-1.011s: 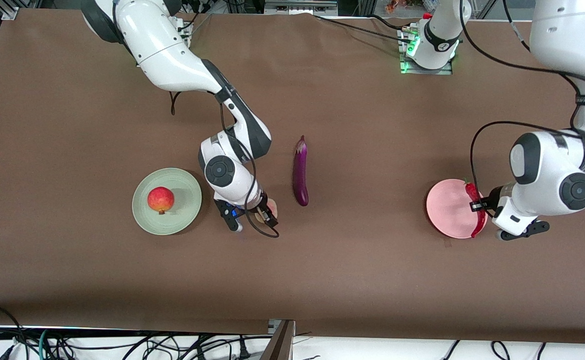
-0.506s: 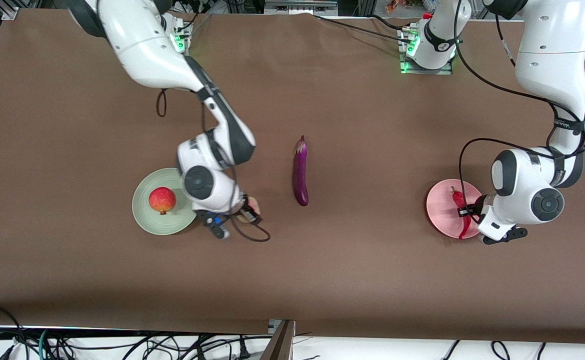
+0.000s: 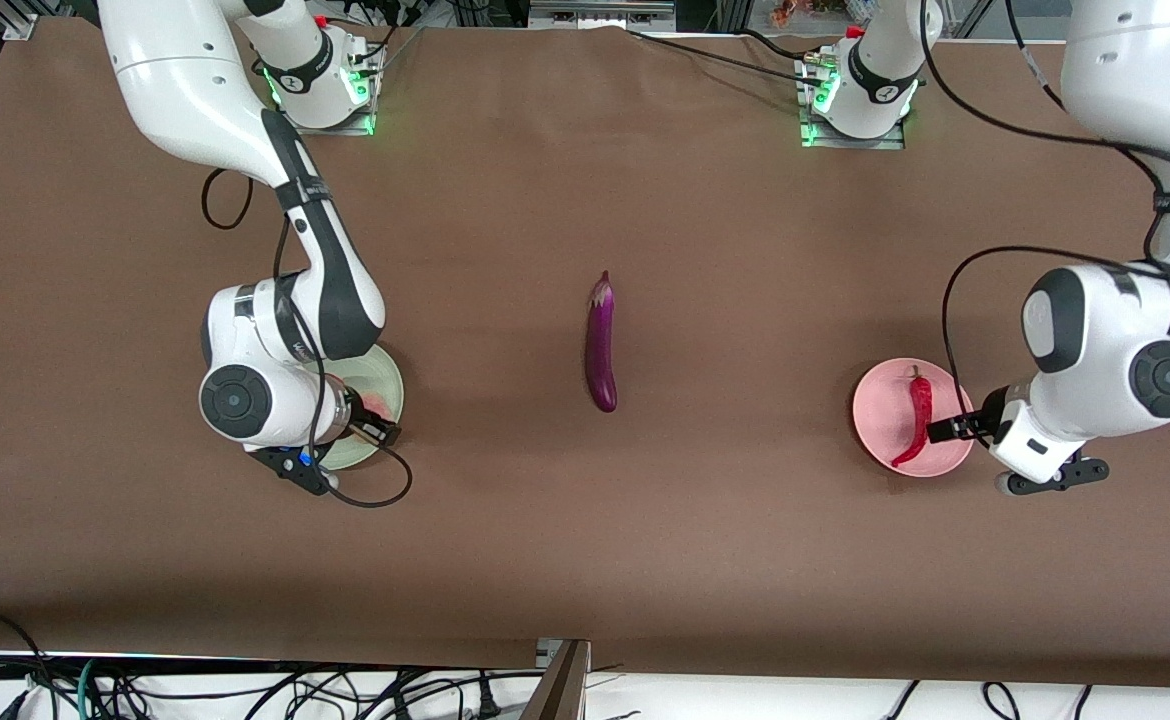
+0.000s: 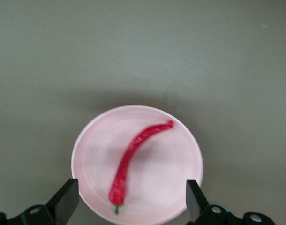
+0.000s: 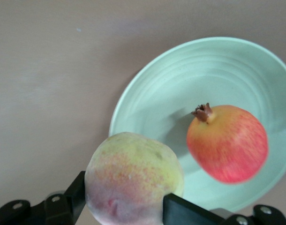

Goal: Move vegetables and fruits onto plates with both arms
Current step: 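Grasp the peach with the right gripper while the left gripper releases the chili, then place the peach on the green plate while the left gripper reaches the eggplant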

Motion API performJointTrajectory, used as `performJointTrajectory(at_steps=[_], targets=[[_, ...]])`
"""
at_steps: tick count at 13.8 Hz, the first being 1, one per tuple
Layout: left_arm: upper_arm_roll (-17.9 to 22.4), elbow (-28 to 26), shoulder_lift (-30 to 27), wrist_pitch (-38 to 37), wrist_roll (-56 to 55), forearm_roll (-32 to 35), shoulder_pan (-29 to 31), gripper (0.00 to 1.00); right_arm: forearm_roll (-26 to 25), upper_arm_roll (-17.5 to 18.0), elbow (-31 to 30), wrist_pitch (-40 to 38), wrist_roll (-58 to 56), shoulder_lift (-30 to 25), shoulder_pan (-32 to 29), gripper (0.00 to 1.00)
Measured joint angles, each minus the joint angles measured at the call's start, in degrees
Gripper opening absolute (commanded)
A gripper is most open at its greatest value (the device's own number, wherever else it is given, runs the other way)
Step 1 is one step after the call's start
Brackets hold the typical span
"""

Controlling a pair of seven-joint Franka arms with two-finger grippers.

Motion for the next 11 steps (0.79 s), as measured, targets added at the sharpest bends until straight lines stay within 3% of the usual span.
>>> performJointTrajectory(at_steps=[1,3,4,8,11], targets=[[-1.4,0.0,-1.5,-2.3,0.0,0.0,-0.2,1.0,0.0,-0.2,-3.0,2.8,-0.5,-0.1,0.1,0.1],[-5.2,0.0,-3.4,-6.3,-1.9,0.0,-0.4,1.0,-0.1,-0.2,-6.2,5.3,-1.1,-0.4,0.3,0.73],[-7.7,0.0,-3.8,-8.0,-4.6,0.0,-0.5,1.0,-0.1,-0.3,-6.8,5.2,-1.5,-1.1,0.3,0.99],[-18.1,-0.9,-3.2,-8.2,-17.0,0.0,-1.9,1.0,-0.1,-1.1,-7.3,3.9,-2.2,-4.7,0.4,1.0],[-20.1,-1.5,0.6,-0.3,-27.1,-0.1,-9.4,1.0,-0.5,-1.4,-5.3,-4.3,-2.5,-12.0,0.5,1.0]])
